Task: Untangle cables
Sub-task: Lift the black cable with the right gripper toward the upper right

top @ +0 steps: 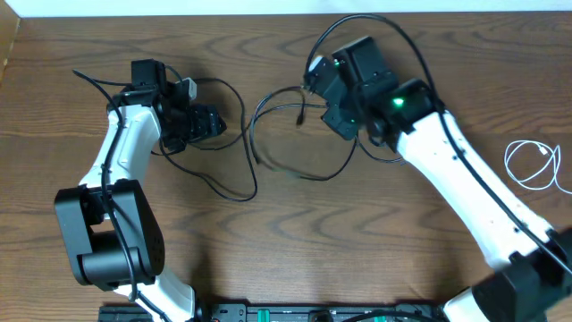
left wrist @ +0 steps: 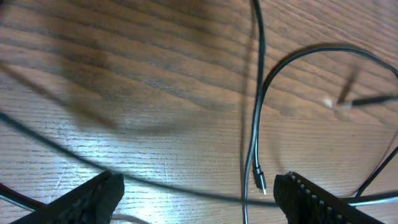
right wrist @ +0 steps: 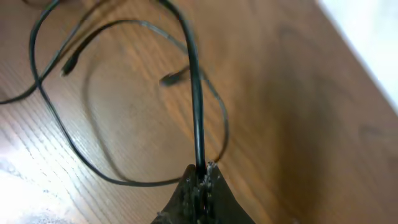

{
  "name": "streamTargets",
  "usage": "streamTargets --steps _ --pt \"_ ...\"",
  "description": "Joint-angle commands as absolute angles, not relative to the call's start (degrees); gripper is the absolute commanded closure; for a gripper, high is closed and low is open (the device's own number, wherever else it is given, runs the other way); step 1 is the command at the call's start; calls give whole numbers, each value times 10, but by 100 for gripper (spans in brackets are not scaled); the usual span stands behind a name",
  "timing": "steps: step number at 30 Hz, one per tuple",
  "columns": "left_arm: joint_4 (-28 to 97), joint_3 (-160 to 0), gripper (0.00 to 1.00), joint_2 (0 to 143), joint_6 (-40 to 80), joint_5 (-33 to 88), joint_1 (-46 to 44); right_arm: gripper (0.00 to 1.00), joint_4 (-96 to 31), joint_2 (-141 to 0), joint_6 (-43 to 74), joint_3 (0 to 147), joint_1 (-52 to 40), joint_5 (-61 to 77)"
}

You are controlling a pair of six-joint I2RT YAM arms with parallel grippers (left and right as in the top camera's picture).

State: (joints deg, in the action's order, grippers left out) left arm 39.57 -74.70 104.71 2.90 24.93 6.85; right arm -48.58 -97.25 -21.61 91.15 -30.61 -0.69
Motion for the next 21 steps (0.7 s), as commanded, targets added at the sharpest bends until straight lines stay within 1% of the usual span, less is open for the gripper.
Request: streamTargets --steps 1,6,9,14,21 --pt "395 -748 16 1049 24 244 68 99 -484 -908 -221 915 -295 -44" --pt "395 -748 16 1049 24 244 68 99 -484 -852 -218 915 -266 -61" --pt "396 -748 17 1049 24 244 68 99 -486 -832 -183 915 -229 -61" --pt "396 -748 16 1049 24 244 68 99 -497 -832 -90 914 -148 -60" --pt "396 -748 16 1049 24 244 68 99 -538 -853 -84 902 -93 -59"
